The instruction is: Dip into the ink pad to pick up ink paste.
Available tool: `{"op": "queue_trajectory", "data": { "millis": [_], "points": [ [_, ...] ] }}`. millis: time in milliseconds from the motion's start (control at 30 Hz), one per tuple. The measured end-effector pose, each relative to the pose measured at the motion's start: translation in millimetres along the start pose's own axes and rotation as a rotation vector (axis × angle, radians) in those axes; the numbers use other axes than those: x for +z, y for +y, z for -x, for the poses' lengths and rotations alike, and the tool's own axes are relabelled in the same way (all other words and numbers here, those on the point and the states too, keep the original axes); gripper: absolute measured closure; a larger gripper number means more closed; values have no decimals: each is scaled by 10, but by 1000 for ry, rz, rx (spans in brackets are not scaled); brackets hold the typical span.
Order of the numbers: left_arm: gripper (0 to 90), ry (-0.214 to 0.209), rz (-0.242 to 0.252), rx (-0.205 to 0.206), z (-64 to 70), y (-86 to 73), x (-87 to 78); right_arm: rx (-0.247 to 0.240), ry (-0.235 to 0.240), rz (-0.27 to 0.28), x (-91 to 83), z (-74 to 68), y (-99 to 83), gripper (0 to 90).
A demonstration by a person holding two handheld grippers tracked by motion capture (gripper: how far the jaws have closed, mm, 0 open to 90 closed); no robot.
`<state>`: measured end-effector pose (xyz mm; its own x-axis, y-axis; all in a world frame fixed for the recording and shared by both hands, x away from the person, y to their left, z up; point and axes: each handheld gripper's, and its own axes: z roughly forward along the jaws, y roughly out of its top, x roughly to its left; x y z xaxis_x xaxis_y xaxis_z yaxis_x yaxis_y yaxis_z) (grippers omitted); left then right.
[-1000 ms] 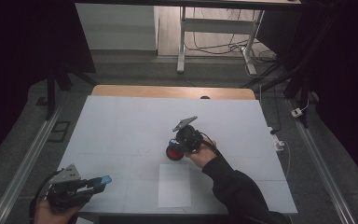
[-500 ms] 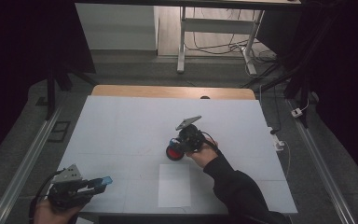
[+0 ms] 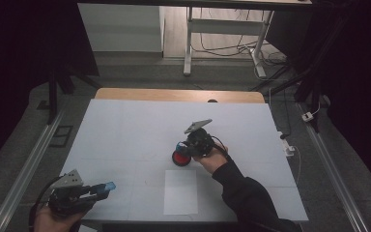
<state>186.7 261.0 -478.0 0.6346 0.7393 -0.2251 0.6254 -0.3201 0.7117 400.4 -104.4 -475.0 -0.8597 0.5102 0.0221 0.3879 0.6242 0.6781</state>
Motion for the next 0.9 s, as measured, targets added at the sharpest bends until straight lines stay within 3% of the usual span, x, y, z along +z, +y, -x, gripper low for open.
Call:
{"op": "queue_trajectory", "data": {
  "millis": [300,900],
  "points": [
    [688,-5,-2,-1,-3,1,2,-4,5,37,-147,-29,62,707],
    [688,-9,-2,8,6,0,2,-40,21,-46,36,-93,-2,706]
  ]
}}
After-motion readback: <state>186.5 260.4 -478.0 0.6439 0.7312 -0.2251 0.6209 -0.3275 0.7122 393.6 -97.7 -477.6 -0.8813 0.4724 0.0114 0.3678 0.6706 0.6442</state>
